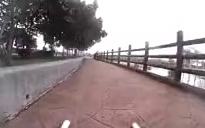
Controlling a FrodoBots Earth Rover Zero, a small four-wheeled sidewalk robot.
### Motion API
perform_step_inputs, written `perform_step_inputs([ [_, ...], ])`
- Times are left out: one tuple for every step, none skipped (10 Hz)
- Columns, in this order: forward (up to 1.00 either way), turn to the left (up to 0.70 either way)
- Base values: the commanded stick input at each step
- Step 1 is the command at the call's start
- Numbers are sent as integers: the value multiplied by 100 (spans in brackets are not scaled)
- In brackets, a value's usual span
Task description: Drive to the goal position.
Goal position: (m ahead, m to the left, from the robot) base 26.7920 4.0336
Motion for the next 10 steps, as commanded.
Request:
perform_step_inputs([
  [70,1],
  [70,1],
  [70,1],
  [70,1],
  [70,1],
  [70,1],
  [70,1],
  [70,1],
  [70,20],
  [70,19],
])
